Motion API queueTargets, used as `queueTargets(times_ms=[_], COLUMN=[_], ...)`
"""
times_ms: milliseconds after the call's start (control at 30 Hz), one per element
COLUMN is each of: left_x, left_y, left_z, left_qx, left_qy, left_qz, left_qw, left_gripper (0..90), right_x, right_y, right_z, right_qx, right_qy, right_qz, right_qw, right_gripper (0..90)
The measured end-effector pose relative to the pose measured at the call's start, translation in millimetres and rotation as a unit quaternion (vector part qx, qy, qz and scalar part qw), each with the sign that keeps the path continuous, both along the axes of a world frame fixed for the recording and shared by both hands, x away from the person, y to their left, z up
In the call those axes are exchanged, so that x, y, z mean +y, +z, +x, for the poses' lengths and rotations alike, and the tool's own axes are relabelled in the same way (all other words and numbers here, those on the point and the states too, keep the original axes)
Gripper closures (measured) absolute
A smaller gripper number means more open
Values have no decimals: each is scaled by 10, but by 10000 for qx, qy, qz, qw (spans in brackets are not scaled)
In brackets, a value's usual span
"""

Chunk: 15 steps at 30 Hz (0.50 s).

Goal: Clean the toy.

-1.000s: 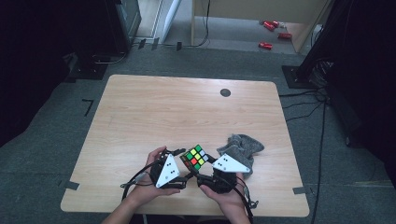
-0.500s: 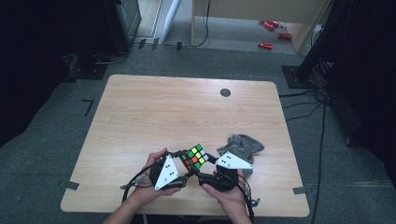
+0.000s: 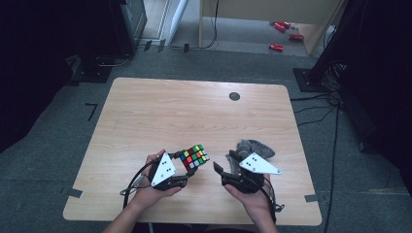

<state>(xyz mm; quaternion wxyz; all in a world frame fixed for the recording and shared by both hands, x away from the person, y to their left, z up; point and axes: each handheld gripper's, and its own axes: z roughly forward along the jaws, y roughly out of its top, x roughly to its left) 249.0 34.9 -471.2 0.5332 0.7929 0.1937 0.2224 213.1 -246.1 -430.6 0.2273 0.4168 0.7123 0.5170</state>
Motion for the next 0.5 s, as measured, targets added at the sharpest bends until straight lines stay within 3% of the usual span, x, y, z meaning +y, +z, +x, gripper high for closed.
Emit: queueTargets(times_ms=[100, 200, 367, 500], left_x=[17, 32, 48, 51], left_y=[7, 13, 19, 17], left_z=[9, 21, 37, 41], left_qx=[16, 74, 153, 180], left_qy=[49, 51, 55, 41], left_qz=[-51, -104, -158, -159], left_qw=[10000, 9999, 9997, 9997], left_gripper=[336, 337, 336, 337], right_x=[-164, -304, -415, -476], right_y=[-95, -212, -387, -527], right_z=[86, 175, 277, 345], right_qx=[71, 290, 509, 776], right_qy=[-318, -543, -732, -769], right_qz=[-302, -427, -1072, -1307], right_qw=[9990, 9972, 9902, 9854], right_gripper=[282, 255, 223, 221])
